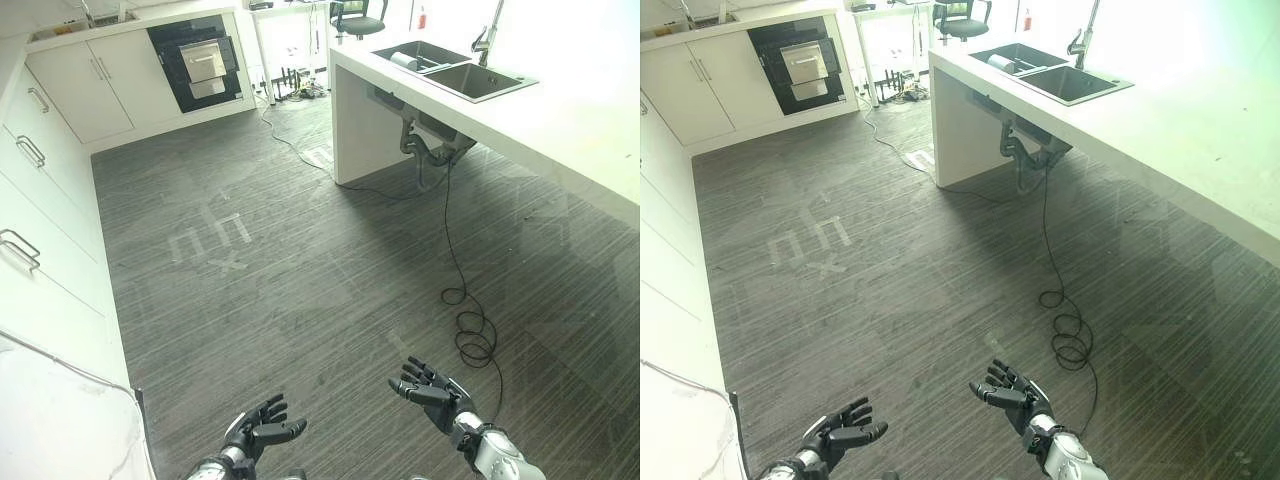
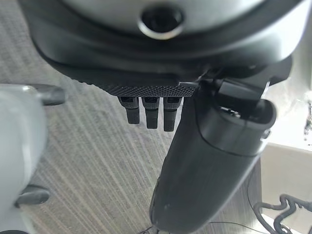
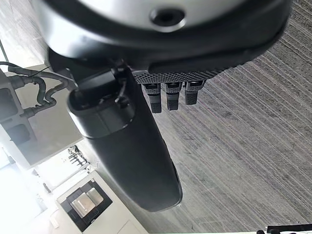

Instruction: Place the dishes in the dishwasher.

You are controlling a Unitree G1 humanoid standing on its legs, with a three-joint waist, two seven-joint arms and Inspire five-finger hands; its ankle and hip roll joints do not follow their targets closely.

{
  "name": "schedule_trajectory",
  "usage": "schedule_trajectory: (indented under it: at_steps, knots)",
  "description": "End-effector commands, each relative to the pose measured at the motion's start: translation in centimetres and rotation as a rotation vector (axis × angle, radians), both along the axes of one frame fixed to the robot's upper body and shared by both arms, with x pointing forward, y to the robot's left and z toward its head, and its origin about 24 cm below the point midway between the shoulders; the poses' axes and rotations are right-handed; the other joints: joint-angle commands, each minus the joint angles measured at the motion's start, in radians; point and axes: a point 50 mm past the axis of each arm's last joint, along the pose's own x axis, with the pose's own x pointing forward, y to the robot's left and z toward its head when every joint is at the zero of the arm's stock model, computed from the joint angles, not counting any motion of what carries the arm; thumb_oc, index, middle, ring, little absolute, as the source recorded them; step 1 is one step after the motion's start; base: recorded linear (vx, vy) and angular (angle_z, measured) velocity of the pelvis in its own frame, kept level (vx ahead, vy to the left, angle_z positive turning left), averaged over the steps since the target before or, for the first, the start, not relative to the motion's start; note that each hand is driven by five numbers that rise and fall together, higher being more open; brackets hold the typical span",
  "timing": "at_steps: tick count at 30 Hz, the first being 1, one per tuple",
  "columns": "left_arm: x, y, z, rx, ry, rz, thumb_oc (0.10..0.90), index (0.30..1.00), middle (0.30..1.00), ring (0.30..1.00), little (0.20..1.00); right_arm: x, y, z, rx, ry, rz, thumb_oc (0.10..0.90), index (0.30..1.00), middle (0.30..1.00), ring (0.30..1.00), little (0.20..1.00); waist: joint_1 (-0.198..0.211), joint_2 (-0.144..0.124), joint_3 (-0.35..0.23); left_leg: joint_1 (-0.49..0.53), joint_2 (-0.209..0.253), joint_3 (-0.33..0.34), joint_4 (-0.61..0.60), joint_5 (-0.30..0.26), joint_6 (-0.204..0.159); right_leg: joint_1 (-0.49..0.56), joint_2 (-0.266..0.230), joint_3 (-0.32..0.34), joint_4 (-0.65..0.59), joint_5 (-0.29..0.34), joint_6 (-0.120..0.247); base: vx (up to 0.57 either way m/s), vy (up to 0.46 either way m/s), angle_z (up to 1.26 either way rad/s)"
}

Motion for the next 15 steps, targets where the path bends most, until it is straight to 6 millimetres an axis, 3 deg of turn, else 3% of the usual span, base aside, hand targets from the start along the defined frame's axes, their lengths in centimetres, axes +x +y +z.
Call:
schedule_trajectory:
  at_steps: [1, 9, 15]
  knots:
    - [3.9, 0.4, 2.8, 0.003, -0.211, 0.005, 0.800, 0.900, 0.900, 0.900, 0.900, 3.4, -0.3, 3.2, -0.032, -0.198, 0.023, 0.800, 0.900, 0.900, 0.900, 0.900, 0.003, -0.001, -0.001, -0.003, 0.035, -0.026, 0.082, -0.120, -0.014, 0.035, -0.007, 0.019, -0.098, 0.072, 0.055, 0.01, -0.018, -0.04]
    - [2.8, -0.1, 0.8, 0.113, -0.074, 0.085, 0.800, 0.900, 0.900, 0.900, 0.900, 3.0, -0.4, 1.8, -0.072, -0.141, -0.003, 0.800, 0.900, 0.900, 0.900, 0.900, 0.004, -0.004, -0.005, 0.006, 0.040, -0.023, 0.082, -0.124, -0.013, 0.045, -0.001, 0.019, -0.098, 0.067, 0.051, 0.01, -0.011, -0.03]
    - [3.2, 0.1, 1.4, -0.014, -0.130, 0.198, 0.800, 0.900, 0.900, 0.900, 0.900, 2.8, -0.8, 2.2, -0.086, -0.177, -0.042, 0.800, 0.900, 0.900, 0.900, 0.900, -0.006, -0.005, -0.006, 0.010, 0.046, -0.017, 0.082, -0.125, -0.013, 0.048, 0.005, 0.023, -0.098, 0.065, 0.048, 0.01, -0.050, 0.00]
